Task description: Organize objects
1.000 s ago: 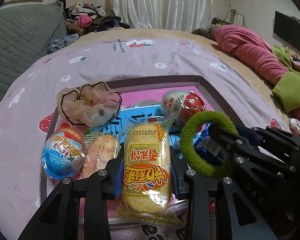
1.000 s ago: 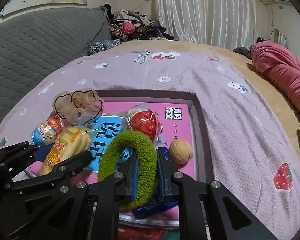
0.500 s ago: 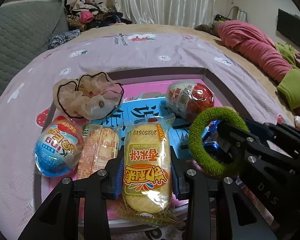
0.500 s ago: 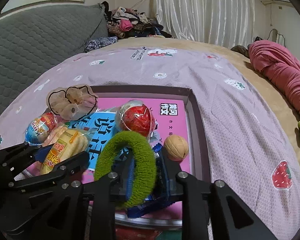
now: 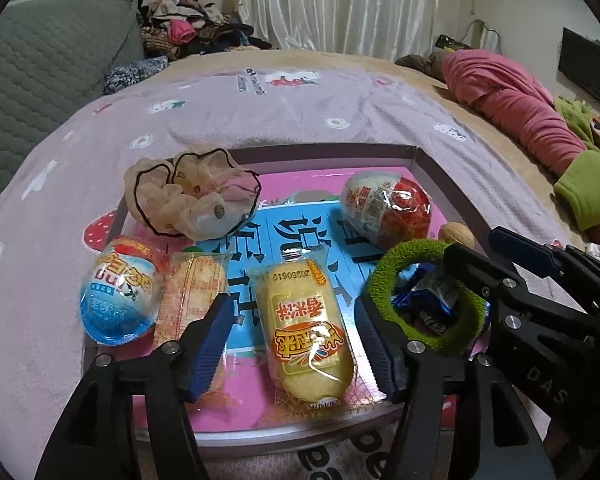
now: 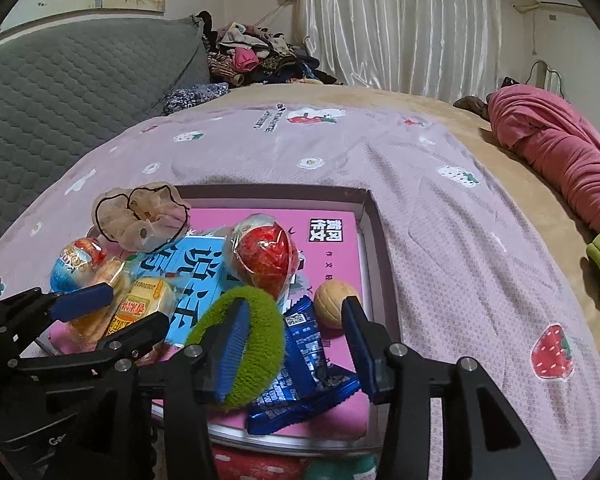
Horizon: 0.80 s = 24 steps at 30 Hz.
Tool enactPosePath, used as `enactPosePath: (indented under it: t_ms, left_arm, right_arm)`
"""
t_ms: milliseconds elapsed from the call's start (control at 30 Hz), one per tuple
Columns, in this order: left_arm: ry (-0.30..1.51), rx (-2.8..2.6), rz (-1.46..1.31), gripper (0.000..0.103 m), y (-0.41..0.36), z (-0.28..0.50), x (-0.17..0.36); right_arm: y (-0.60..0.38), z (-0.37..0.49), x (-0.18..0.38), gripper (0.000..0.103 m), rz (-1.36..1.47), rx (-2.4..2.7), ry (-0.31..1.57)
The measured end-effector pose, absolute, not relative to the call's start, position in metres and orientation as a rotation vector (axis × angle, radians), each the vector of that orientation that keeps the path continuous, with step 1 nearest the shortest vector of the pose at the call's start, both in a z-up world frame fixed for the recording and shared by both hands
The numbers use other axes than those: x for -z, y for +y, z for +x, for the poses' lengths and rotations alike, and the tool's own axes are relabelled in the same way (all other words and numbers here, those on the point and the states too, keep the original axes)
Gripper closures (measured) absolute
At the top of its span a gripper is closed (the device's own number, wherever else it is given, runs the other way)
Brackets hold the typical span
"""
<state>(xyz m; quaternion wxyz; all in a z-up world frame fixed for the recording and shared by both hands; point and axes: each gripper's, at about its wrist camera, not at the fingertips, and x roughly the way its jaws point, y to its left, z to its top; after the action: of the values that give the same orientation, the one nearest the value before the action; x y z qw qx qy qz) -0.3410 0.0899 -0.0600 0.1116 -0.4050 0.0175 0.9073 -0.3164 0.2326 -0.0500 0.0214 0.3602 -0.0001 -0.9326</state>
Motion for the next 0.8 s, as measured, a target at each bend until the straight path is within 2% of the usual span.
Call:
enactPosePath:
  t_ms: [67,167,200,433,800]
  left_arm:
    - [0.040,-2.662,-1.178,0.031,0.089,-0.338,0.056]
    - [0.037,-2.683,-1.141,0.026,0.087,-0.333,0.045]
    - [0.036,-2.689,-1.126,0.025,0.087,-0.331,0.042]
    - [0.001,-2.714,-1.067,0.022,0.081,-0.320,0.024]
    - [-0.026,-2.784,-1.026,0.020,0.063,-0.313,0.005]
  right_arm:
    - [0.235,-0.315,0.047,0.055,1.105,2.901,-0.012]
    - [0.241,-0.311,0.040,0.047,1.076,2.920,-0.046]
    - [0.242,-0.310,0.038,0.043,1.066,2.927,-0.057]
    - [0.243,-0.302,0.026,0.036,1.009,2.955,-0.065]
    - [0.241,-0.288,0.004,0.019,0.904,2.979,-0.089]
